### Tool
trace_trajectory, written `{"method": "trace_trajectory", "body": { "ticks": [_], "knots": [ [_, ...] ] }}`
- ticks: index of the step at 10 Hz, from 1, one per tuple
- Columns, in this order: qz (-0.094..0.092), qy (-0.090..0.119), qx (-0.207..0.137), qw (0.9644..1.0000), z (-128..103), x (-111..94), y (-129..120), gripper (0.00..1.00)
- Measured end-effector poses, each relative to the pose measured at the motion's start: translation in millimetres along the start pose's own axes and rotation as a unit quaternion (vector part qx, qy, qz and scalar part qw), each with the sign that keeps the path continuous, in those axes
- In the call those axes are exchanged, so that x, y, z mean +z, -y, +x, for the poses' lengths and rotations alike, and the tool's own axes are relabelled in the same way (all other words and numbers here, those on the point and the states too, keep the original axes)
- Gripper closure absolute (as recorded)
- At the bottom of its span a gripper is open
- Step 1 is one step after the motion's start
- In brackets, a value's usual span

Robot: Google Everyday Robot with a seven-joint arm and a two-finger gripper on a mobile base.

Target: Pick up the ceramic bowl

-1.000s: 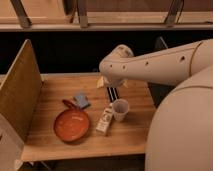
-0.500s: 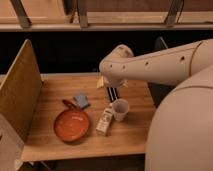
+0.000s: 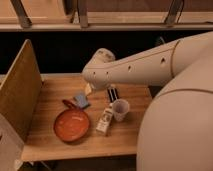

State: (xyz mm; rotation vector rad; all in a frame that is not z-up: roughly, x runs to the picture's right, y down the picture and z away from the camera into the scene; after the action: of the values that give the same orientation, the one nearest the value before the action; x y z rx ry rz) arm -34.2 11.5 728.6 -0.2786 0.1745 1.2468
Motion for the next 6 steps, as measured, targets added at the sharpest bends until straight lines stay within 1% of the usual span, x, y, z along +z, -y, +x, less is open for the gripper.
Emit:
{"method": "trace_trajectory", "body": {
  "ticks": [1,2,3,4,5,6],
  "knots": [
    [-0.009,-0.007,-0.031,0.9995,5,2,-18,0.2],
    [-0.026,-0.018,-0.065,0.9974,14,6,-38,0.2],
    [-0.039,-0.024,-0.086,0.9953,19,8,-51,0.2],
    [-0.046,-0.027,-0.099,0.9937,23,9,-59,0.2],
    [-0.049,-0.029,-0.104,0.993,25,10,-62,0.2],
    [-0.049,-0.029,-0.104,0.993,25,10,-62,0.2]
  ]
}}
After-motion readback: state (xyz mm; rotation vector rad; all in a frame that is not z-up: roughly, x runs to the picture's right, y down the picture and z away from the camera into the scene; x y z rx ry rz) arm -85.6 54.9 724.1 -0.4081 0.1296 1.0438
